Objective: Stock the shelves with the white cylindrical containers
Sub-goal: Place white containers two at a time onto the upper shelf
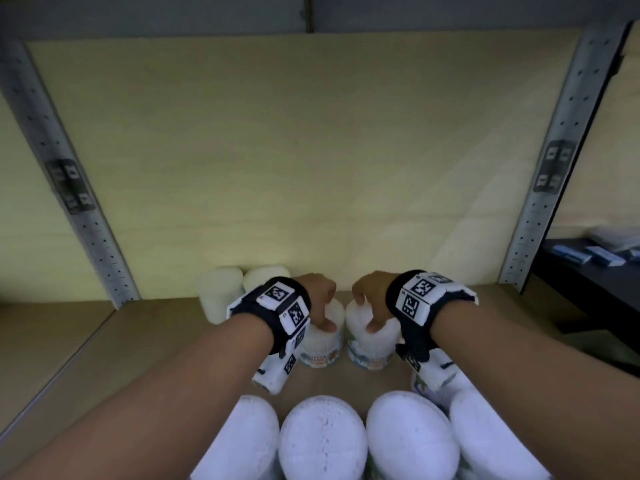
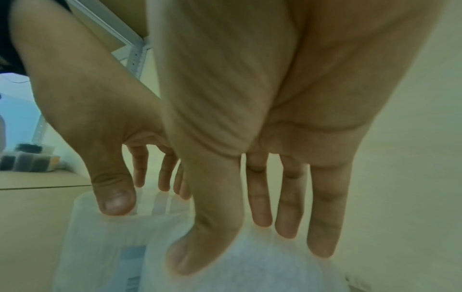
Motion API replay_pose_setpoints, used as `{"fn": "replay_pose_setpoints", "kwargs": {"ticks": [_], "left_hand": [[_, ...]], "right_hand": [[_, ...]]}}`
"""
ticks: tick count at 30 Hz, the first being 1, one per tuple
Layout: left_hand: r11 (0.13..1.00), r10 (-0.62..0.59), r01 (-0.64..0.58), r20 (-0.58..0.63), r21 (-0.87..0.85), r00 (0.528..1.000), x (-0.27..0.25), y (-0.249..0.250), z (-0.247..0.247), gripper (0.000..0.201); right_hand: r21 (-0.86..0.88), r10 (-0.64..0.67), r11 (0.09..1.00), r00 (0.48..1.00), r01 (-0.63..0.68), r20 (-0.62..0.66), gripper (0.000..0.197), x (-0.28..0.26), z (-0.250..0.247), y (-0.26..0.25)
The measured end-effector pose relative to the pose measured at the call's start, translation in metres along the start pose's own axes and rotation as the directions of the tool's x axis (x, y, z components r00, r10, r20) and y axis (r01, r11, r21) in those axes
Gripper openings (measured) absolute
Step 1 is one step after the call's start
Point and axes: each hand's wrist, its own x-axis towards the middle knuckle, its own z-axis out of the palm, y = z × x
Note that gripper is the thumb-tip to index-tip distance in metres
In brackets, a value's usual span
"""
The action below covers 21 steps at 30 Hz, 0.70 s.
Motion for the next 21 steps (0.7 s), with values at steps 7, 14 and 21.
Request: {"fn": "replay_pose_setpoints", "kwargs": {"ticks": [7, 14, 21], "left_hand": [[1.0, 0.022, -0.022, -0.014, -0.004, 1.0, -0.042, 0.024, 0.011, 0.055], [0.999, 0.011, -0.011, 0.003, 0.038, 1.0, -0.066, 0.037, 0.022, 0.056], [1.0, 0.003, -0.003, 0.014, 0.031, 1.0, -0.076, 0.037, 0.029, 0.056]], "right_hand": [[-0.021, -0.011, 1.0, 0.996, 0.013, 0.09, 0.06, -0.021, 0.031, 0.006], [0.138, -0.105, 0.985, 0.994, 0.099, 0.033, 0.048, -0.095, 0.02, -0.018], [0.132, -0.109, 0.986, 0.992, 0.101, 0.056, 0.058, -0.104, 0.019, -0.021]]}}
